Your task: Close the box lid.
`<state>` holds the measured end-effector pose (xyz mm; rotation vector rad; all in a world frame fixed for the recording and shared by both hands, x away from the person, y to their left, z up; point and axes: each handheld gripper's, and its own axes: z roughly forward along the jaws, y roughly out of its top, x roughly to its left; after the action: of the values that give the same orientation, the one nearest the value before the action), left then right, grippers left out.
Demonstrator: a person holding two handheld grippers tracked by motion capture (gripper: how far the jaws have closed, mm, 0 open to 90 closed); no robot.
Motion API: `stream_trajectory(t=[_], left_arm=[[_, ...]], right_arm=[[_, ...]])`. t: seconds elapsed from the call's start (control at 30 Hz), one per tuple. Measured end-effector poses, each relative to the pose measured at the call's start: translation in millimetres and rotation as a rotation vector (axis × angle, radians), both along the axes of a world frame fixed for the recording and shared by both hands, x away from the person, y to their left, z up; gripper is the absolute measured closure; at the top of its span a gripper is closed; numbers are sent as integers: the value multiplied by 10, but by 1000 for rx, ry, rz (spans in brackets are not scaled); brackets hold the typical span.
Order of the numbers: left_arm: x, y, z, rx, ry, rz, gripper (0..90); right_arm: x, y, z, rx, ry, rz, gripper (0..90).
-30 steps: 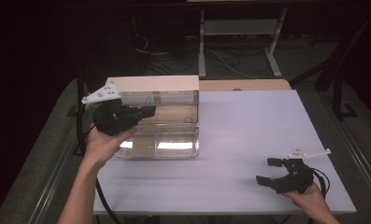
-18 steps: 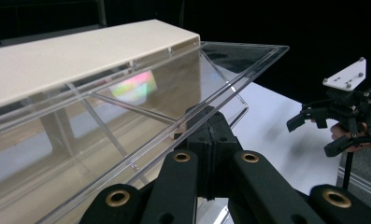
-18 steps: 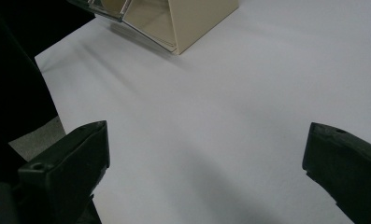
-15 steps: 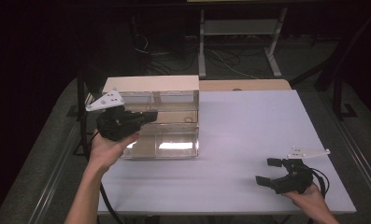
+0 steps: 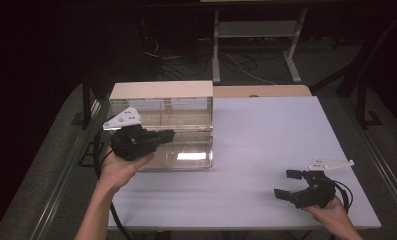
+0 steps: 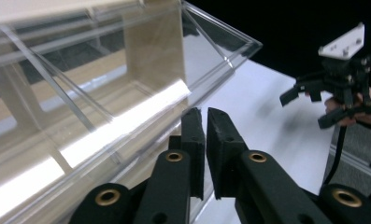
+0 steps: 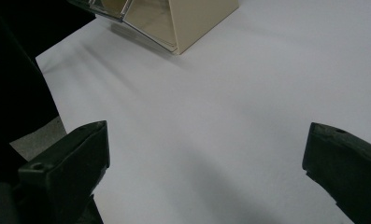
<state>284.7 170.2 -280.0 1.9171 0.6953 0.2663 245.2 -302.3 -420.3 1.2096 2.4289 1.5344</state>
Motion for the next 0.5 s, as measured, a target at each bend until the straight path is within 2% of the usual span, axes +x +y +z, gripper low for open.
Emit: stream_trajectory(t=[0.2,0.23,0.37,0.5], left_arm=[[-83,22,-63,-35,6,-17,669],[-95,24,-77,-36,9,-18,637],[-144,32,-156,-60,23,-42,413],[-193,19,-264,-44,38,-61,231]], right_arm=[[6,-19,-9,11,-3,-5,5],[-2,-17,0,19,10,-12,5],[1,-30,-6,12,-2,-6,5],[-2,-22,-6,15,5,-7,5]])
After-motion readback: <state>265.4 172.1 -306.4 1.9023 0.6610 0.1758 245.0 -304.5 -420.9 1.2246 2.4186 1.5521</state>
